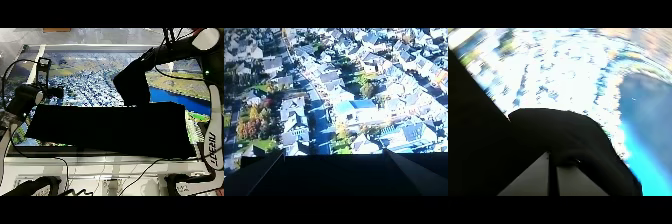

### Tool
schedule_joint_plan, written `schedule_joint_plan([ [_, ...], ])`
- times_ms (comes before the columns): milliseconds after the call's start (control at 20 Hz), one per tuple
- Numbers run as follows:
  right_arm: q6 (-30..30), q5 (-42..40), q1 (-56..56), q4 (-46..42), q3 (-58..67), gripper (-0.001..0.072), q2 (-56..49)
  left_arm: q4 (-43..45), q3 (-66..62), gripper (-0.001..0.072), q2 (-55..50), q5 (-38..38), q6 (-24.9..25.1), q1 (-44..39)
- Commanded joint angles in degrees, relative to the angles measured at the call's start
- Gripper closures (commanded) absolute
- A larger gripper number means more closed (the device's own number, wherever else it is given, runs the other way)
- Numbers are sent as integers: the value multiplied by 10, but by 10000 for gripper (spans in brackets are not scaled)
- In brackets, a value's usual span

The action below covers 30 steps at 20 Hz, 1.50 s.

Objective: Fold the clothes and pants, and hang the long-sleeved shirts on hangers.

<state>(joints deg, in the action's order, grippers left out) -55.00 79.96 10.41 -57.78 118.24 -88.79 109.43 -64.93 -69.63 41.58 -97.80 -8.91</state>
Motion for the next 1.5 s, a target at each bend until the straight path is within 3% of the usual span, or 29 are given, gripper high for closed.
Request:
schedule_joint_plan([
  [0, 51, 52, 2, -19, -16, 693, 24, -6, -1, 15, 0, 0, -37, -2],
  [150, 49, 89, -9, -125, -58, 694, 24, -89, 0, 15, -2, 0, -36, -2],
  [350, -16, 252, -50, -195, -77, 693, 24, -195, 0, 16, -22, 0, -34, -13],
  [400, -46, 254, -64, -197, -80, 693, 29, -227, 0, 19, -33, 0, -32, -23],
  [550, -65, 254, -90, -197, -80, 693, 44, -309, 0, 20, -68, 0, 64, -80],
  [700, -65, 255, -93, -204, -85, 693, 63, -362, 0, 20, -97, -19, 66, -144],
  [1000, -65, 255, -93, -206, -218, 693, 159, -596, 0, 19, -160, -106, 66, -231],
  [1150, -65, 254, -93, -206, -285, 692, 202, -641, -1, 19, -180, -108, 70, -265],
  [1200, -68, 253, -93, -206, -289, 653, 205, -641, -1, 19, -185, -112, 70, -275],
  [1350, -110, 175, -93, -206, -289, 169, 205, -642, -2, 18, -196, -164, 70, -293],
  [1400, -110, 154, -93, -206, -289, 78, 205, -650, -10, 18, -203, -166, 70, -295],
  [1450, -110, 138, -93, -206, -289, 81, 205, -651, -24, 18, -214, -160, 70, -295],
])
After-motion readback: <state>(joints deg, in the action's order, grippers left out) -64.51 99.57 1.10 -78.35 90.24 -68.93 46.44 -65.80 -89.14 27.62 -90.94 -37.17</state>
